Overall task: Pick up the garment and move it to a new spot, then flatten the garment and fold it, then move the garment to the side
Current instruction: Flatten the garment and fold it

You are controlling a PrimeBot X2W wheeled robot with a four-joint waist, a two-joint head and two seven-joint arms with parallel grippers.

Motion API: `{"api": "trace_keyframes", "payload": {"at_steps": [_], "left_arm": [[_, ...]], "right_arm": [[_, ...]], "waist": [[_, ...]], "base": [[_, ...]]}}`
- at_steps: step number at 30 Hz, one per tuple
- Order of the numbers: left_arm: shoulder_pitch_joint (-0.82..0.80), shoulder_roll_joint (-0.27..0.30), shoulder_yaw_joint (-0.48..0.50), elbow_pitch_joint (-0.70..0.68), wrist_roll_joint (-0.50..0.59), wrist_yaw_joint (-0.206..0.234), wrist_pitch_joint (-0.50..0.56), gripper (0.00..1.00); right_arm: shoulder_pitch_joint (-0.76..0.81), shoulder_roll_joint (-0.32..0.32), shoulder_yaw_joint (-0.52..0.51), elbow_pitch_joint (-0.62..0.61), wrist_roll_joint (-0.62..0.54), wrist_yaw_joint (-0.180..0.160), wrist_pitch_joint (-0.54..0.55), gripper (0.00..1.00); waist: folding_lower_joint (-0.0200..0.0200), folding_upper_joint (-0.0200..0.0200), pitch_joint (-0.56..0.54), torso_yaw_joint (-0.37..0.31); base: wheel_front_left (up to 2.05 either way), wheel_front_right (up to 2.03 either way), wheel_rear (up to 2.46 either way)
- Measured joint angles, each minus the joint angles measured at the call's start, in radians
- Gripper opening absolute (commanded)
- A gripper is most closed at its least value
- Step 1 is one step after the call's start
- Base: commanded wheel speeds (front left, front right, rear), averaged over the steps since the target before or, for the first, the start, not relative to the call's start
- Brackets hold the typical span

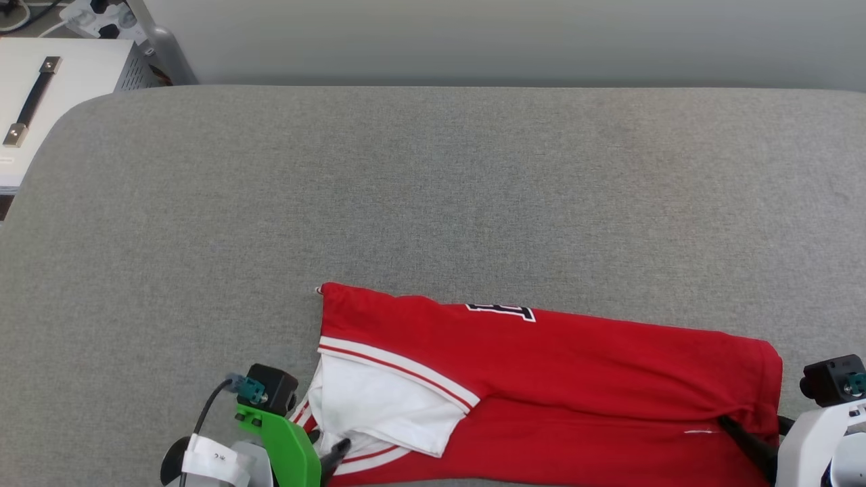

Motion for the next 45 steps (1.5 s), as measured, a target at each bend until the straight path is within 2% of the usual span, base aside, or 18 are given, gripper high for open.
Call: {"api": "trace_keyframes", "payload": {"at_steps": [9,13,17,21,25,29,34,40,45], "left_arm": [[-0.001,-0.014,0.022,0.012,-0.001,-0.003,-0.064,1.00],[0.002,-0.018,0.075,-0.063,0.006,0.046,-0.171,1.00],[0.002,-0.038,0.125,-0.113,0.018,0.077,-0.283,1.00],[0.003,-0.052,0.155,-0.128,0.056,0.081,-0.408,1.00],[0.004,-0.071,0.185,-0.107,0.095,0.081,-0.537,1.00],[0.004,-0.082,0.224,-0.082,0.168,0.080,-0.592,1.00],[0.015,-0.127,0.322,-0.085,0.275,0.058,-0.600,1.00],[0.068,-0.195,0.417,-0.068,0.355,-0.010,-0.600,1.00],[0.077,-0.238,0.472,-0.045,0.399,-0.060,-0.600,1.00]], "right_arm": [[0.007,0.001,-0.024,-0.005,0.040,0.000,0.043,1.00],[0.038,0.012,-0.123,-0.043,0.062,0.000,0.116,1.00],[0.062,0.043,-0.207,-0.071,0.056,0.000,0.164,1.00],[0.081,0.109,-0.302,-0.074,0.025,0.000,0.234,1.00],[0.088,0.202,-0.403,-0.071,-0.005,0.000,0.291,1.00],[0.088,0.286,-0.498,-0.062,-0.037,0.000,0.343,1.00],[0.086,0.349,-0.577,-0.054,-0.095,0.000,0.392,1.00],[0.074,0.391,-0.621,-0.054,-0.118,0.000,0.433,1.00],[0.068,0.409,-0.611,-0.054,-0.124,0.000,0.449,1.00]], "waist": [[0.0000,0.0000,-0.045,-0.002],[0.0000,0.0000,-0.079,-0.007],[0.0000,0.0000,-0.079,-0.006],[-0.0001,0.0000,-0.069,-0.002],[0.0000,0.0000,-0.054,0.005],[0.0000,0.0000,-0.037,0.014],[0.0000,0.0000,-0.015,0.026],[0.0000,0.0000,0.014,0.041],[0.0000,0.0000,0.031,0.049]], "base": [[0.00,0.00,0.00],[0.00,0.00,0.00],[0.00,0.00,0.00],[0.00,0.00,0.00],[0.00,0.00,0.00],[0.00,0.00,0.00],[0.00,0.00,0.00],[0.00,0.00,0.00],[0.00,0.00,0.00]]}}
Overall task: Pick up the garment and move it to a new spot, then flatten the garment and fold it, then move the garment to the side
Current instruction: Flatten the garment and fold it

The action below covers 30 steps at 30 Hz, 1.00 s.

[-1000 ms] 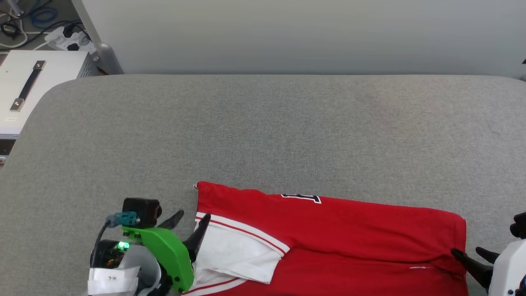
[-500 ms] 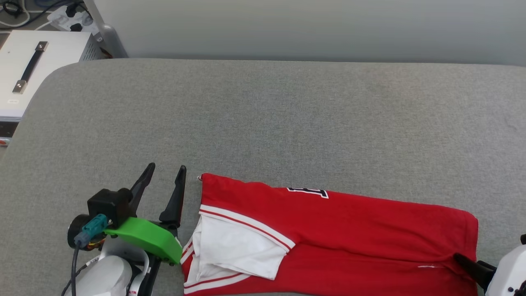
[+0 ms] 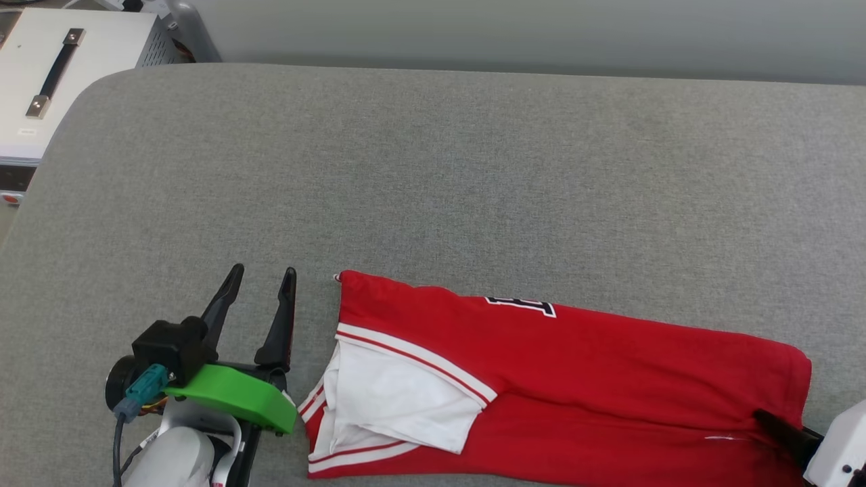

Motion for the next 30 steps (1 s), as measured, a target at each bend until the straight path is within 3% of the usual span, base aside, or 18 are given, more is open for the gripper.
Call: {"api": "trace_keyframes", "payload": {"at_steps": [6,7,8,11,24,30], "left_arm": [[0.001,-0.040,0.046,0.030,0.043,-0.048,0.000,1.00],[0.001,-0.046,0.053,0.039,0.049,-0.055,0.000,1.00],[0.001,-0.053,0.060,0.044,0.054,-0.063,0.000,1.00],[0.001,-0.067,0.074,0.056,0.067,-0.078,0.000,1.00],[0.007,-0.105,0.124,0.095,0.110,-0.117,0.000,1.00],[0.010,-0.114,0.133,0.103,0.120,-0.128,0.000,1.00]], "right_arm": [[-0.007,0.017,0.042,-0.008,0.019,-0.001,-0.002,0.98],[-0.008,0.018,0.050,-0.008,0.022,-0.001,-0.007,0.76],[-0.009,0.019,0.056,-0.007,0.026,-0.001,-0.012,0.45],[-0.010,0.018,0.069,-0.004,0.029,-0.001,-0.028,0.01],[-0.012,-0.016,0.107,0.040,0.063,0.001,-0.161,0.00],[-0.023,-0.055,0.068,0.092,0.065,0.002,-0.205,0.00]], "waist": [[0.0000,0.0000,0.011,-0.001],[0.0000,0.0000,0.012,-0.002],[0.0000,0.0000,0.012,-0.003],[0.0000,0.0000,0.012,-0.005],[0.0000,0.0000,-0.017,-0.017],[0.0000,0.0000,-0.036,-0.022]], "base": [[0.00,0.00,0.00],[0.00,0.00,0.00],[0.00,0.00,0.00],[0.00,0.00,0.00],[0.00,0.00,0.00],[0.00,0.00,0.00]]}}
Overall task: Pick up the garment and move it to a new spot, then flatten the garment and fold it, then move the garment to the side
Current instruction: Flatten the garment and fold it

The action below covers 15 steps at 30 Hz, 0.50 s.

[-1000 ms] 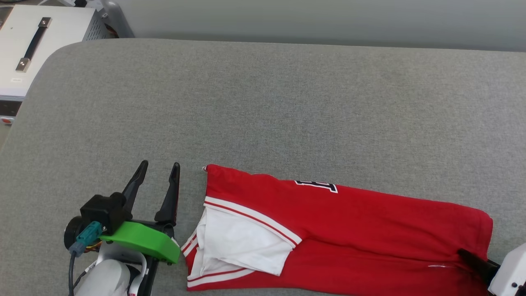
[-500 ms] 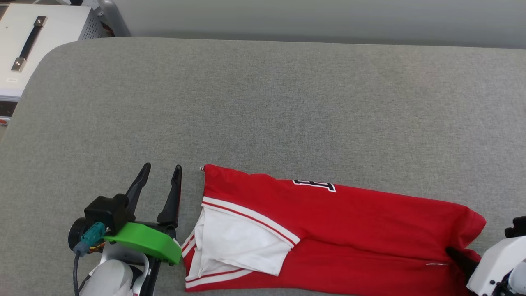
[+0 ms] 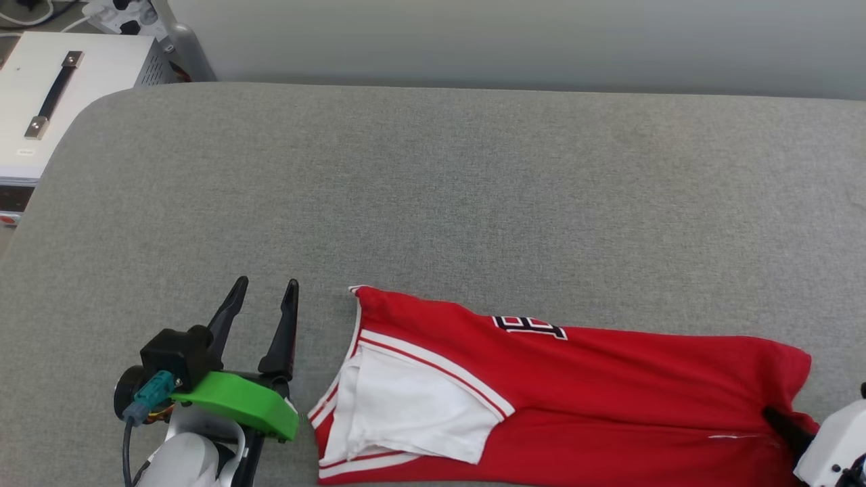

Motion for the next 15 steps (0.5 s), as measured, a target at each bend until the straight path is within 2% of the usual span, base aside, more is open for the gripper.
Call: {"api": "trace_keyframes", "payload": {"at_steps": [8,15], "left_arm": [[0.013,-0.009,0.008,0.008,0.007,-0.009,0.000,1.00],[0.025,-0.021,0.016,0.016,0.007,-0.012,0.000,1.00]], "right_arm": [[-0.010,-0.080,-0.046,0.064,-0.015,0.000,-0.040,0.00],[-0.008,-0.087,-0.045,0.053,-0.008,0.000,-0.044,0.00]], "waist": [[0.0000,0.0000,-0.022,-0.001],[0.0000,0.0000,-0.051,0.001]], "base": [[0.00,0.00,0.00],[0.00,0.00,0.00]]}}
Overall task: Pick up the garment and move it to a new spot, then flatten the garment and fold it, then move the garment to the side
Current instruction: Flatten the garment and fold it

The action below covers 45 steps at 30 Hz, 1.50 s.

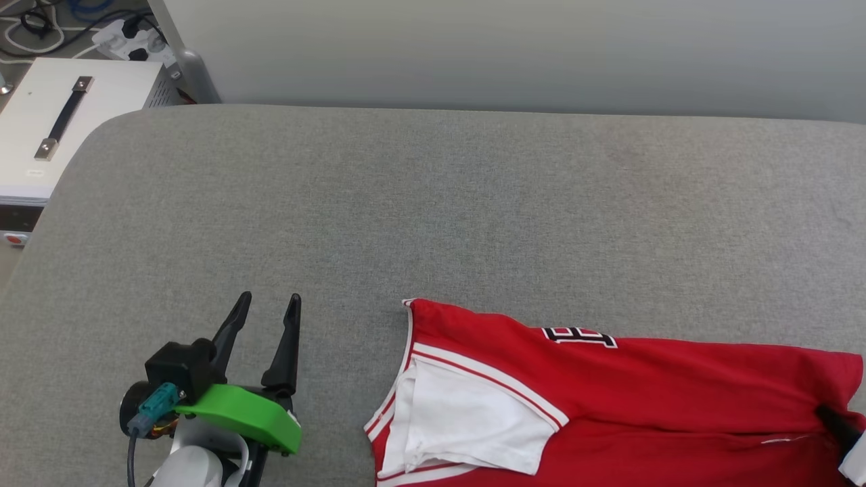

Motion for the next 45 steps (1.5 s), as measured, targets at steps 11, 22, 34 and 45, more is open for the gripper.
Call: {"api": "trace_keyframes", "payload": {"at_steps": [11,22,34,45], "left_arm": [[0.032,-0.019,0.000,0.013,0.000,-0.002,0.000,1.00],[0.051,-0.034,0.011,0.013,0.000,-0.008,0.000,1.00],[0.060,-0.036,0.024,0.015,-0.001,-0.008,0.000,1.00],[0.060,-0.036,0.018,0.018,-0.002,-0.008,0.000,1.00]], "right_arm": [[0.080,0.046,0.044,-0.169,0.047,-0.001,0.035,0.00],[0.109,0.150,0.138,-0.360,0.050,-0.001,0.136,0.00],[0.074,0.342,0.247,-0.390,0.017,-0.001,0.182,0.00],[-0.045,0.362,0.479,-0.178,0.134,-0.001,-0.034,0.00]], "waist": [[0.0000,0.0000,-0.066,0.002],[0.0000,0.0000,-0.106,0.038],[0.0000,0.0000,-0.115,0.096],[0.0000,0.0000,-0.101,0.151]], "base": [[0.00,0.00,0.00],[0.00,0.00,0.00],[0.00,0.00,0.00],[0.00,0.00,0.00]]}}
